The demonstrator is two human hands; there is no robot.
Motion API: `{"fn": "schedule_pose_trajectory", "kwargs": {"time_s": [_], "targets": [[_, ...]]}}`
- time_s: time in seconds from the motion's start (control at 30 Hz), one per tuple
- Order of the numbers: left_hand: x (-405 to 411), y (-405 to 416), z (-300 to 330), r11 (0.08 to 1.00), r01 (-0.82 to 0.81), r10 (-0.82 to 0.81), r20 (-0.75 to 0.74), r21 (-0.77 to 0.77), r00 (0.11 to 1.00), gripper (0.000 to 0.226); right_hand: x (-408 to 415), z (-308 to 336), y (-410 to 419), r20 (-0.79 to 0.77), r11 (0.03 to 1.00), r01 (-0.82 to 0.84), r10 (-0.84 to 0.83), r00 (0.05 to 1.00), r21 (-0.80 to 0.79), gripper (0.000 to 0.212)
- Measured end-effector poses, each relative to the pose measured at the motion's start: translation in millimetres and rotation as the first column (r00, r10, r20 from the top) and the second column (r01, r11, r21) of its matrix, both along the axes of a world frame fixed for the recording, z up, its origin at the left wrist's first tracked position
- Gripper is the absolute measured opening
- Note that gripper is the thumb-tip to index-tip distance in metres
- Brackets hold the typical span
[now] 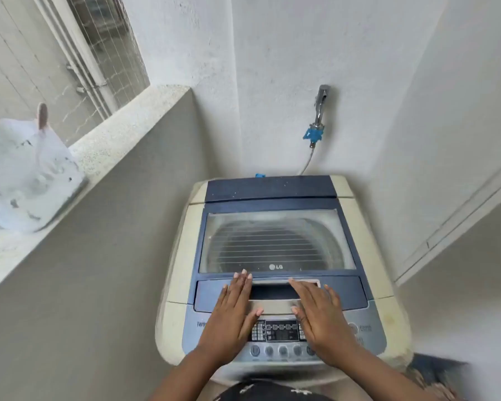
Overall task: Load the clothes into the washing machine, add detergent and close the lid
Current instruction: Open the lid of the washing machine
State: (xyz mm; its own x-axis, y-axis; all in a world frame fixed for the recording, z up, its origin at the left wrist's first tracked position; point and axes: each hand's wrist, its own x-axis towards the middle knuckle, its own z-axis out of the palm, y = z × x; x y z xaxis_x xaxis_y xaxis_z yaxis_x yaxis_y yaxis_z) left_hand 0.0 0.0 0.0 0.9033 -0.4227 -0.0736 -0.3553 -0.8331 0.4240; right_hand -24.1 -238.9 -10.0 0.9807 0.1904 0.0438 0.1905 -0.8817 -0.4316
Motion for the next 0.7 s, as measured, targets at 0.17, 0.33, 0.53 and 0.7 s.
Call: {"fn": "schedule_pose_trajectory", "kwargs": {"time_s": [0.17, 0.33, 0.53, 0.7], "targets": [[-11.6, -5.0, -6.4, 0.998, 0.046, -0.051, -0.167, -0.033, 0.985, 0.093, -6.7, -12.8, -4.5, -0.161, 0.998, -0.035, 0.025, 0.987, -0.057, 0.058], [-6.3, -9.0, -5.7, 0.989, 0.060, -0.049, -0.081, 0.138, 0.995, 0.087, -12.2, -7.3, 2.3, -0.183, 0.988, -0.035, 0.007, 0.983, -0.151, 0.063], [15.8, -27.8, 4.9, 0.970, 0.028, -0.023, -0.021, 0.241, 1.000, 0.056, 12.8, 14.7, 17.6, -0.201, 0.957, -0.024, -0.035, 0.979, -0.288, 0.065], [20.1, -22.6, 30.6, 0.991, 0.021, -0.042, 0.154, 0.132, 0.987, 0.039, 22.2, 48.5, 18.7, -0.109, 0.961, -0.007, -0.024, 0.994, -0.275, 0.044]]}}
